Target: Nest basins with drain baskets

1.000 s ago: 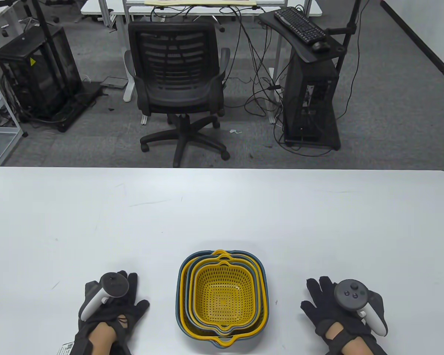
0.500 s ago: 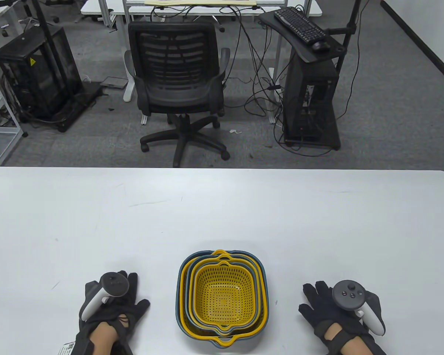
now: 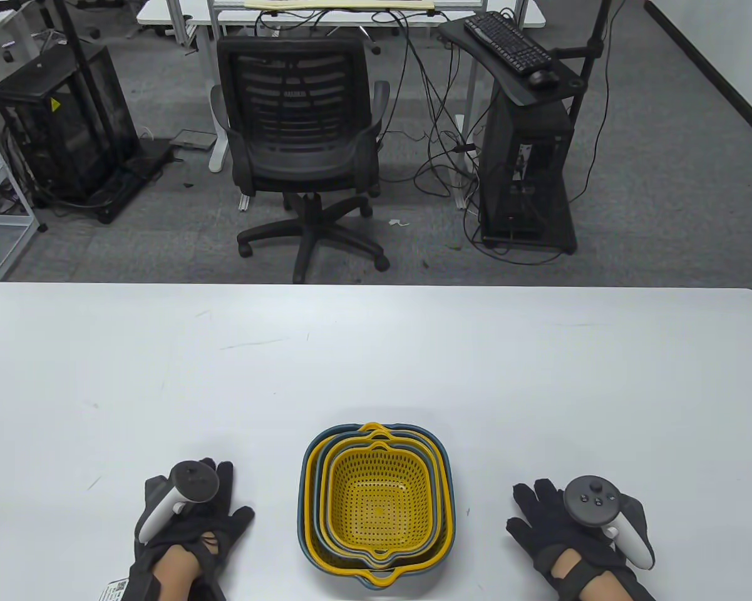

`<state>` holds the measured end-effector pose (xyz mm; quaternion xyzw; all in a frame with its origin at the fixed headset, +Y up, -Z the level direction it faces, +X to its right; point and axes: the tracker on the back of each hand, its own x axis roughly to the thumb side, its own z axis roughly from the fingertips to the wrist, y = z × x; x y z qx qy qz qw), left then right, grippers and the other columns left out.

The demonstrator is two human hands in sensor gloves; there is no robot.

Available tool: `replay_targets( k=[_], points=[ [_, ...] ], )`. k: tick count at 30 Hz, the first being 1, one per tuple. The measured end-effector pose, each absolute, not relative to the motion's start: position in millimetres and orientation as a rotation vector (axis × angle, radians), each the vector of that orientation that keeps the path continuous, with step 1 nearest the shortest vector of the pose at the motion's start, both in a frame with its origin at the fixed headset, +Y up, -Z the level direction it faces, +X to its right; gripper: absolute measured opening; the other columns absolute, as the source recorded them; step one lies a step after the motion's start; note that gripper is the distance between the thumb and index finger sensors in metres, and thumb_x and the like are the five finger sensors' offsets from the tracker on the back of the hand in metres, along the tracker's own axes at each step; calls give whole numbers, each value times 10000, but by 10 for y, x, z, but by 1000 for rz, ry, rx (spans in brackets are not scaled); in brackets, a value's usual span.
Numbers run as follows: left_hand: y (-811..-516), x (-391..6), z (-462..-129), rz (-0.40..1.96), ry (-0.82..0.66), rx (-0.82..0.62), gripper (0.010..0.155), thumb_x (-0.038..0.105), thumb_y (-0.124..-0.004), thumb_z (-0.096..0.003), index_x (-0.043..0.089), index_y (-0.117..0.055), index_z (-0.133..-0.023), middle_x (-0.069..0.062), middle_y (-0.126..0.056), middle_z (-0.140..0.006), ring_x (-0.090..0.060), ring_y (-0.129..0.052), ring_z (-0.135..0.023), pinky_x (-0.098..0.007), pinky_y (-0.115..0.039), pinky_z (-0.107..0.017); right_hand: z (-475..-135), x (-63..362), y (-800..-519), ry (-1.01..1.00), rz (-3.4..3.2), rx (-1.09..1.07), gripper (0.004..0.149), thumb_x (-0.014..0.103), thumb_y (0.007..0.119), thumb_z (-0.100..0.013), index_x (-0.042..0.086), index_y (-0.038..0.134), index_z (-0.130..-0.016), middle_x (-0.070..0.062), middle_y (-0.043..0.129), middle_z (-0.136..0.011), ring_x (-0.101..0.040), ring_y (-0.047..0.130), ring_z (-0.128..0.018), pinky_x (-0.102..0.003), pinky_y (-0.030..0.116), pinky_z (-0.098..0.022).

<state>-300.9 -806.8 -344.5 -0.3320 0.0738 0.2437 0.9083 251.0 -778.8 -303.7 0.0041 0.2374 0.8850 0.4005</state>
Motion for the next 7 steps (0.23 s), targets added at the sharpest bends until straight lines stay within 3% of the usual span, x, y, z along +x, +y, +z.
replay_targets(
  k=[7],
  points=[
    [-8067, -3005, -3447, 508, 155, -689, 825, 611, -590, -485, 497, 56, -986, 187, 266, -1003, -215, 358, -895, -564, 194, -592, -3033, 2526, -7775, 601, 2237, 10, 721, 487, 643, -541, 207, 291, -1104, -127, 18, -1132, -489, -46, -977, -723, 77, -610]
  ],
)
